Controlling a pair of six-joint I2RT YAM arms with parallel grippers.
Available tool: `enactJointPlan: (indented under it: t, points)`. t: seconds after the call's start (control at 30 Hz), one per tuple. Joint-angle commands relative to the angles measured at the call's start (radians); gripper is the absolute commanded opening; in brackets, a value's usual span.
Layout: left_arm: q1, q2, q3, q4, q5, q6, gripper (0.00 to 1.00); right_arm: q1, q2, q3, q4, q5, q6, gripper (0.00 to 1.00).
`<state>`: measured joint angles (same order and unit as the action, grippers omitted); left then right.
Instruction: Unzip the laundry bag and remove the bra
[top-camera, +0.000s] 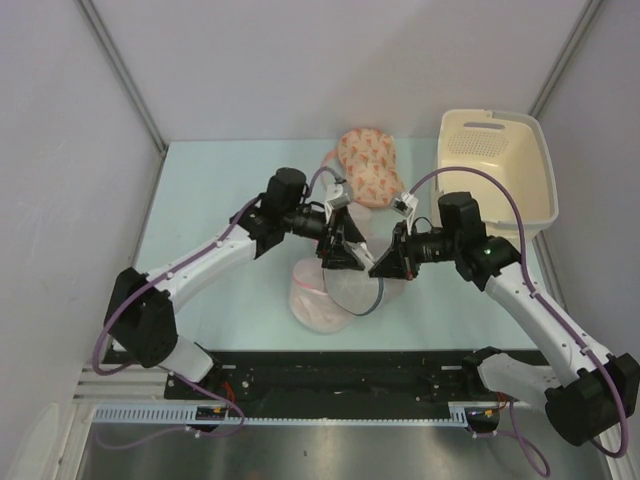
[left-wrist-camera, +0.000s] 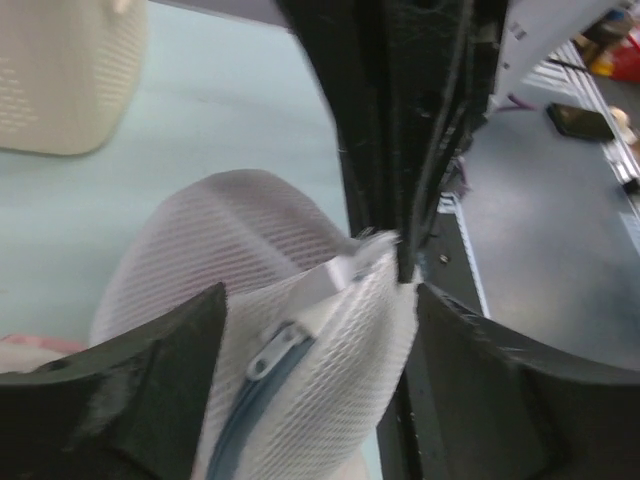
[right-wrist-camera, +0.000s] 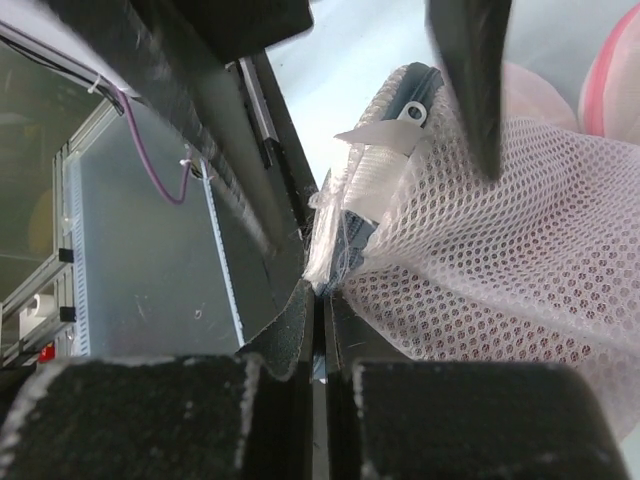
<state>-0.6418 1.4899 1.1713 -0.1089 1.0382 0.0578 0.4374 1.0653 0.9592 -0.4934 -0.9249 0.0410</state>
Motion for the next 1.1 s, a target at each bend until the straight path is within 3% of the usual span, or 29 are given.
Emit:
enactJointPlan:
  t: [0.0, 0.1, 0.2, 0.23, 0.33, 0.53, 0.57, 0.6, 0.67, 0.8, 0.87, 1.07]
  points:
    - [-0.048, 0.041, 0.064, -0.087, 0.203, 0.057, 0.74, -0.003, 0.009, 0.019, 0.013, 0.033, -0.029, 0.0]
    - [-0.048, 0.033, 0.054, -0.078, 0.224, 0.042, 0.61, -0.009, 0.007, 0.018, 0.003, 0.134, -0.032, 0.0]
    - [-0.048, 0.038, 0.048, -0.084, 0.203, 0.046, 0.42, -0.008, -0.002, 0.018, 0.009, 0.26, -0.023, 0.0]
    - [-0.048, 0.044, 0.06, -0.124, 0.197, 0.065, 0.31, -0.009, -0.008, 0.018, 0.012, 0.291, -0.018, 0.0]
    - [-0.048, 0.07, 0.096, -0.181, 0.186, 0.097, 0.2, -0.008, -0.044, 0.018, 0.045, 0.386, -0.007, 0.0]
    - [-0.048, 0.092, 0.123, -0.227, 0.14, 0.112, 0.2, -0.006, -0.111, 0.021, 0.098, 0.512, -0.003, 0.0]
    - [-0.048, 0.095, 0.128, -0.242, 0.135, 0.112, 0.23, -0.005, -0.119, 0.024, 0.101, 0.521, -0.003, 0.0]
    - [-0.048, 0.099, 0.143, -0.255, 0.131, 0.123, 0.36, -0.006, -0.122, 0.024, 0.105, 0.534, -0.003, 0.0]
    - [-0.048, 0.115, 0.159, -0.275, 0.123, 0.131, 0.46, -0.005, -0.134, 0.024, 0.111, 0.534, -0.007, 0.0]
    - [-0.048, 0.153, 0.197, -0.316, 0.131, 0.145, 0.52, -0.003, -0.137, 0.026, 0.112, 0.52, -0.018, 0.0]
    - [-0.048, 0.18, 0.215, -0.339, 0.131, 0.155, 0.52, -0.003, -0.136, 0.026, 0.11, 0.512, -0.023, 0.0]
    - [-0.039, 0.221, 0.251, -0.394, 0.128, 0.175, 0.26, -0.005, -0.137, 0.029, 0.087, 0.541, -0.038, 0.0]
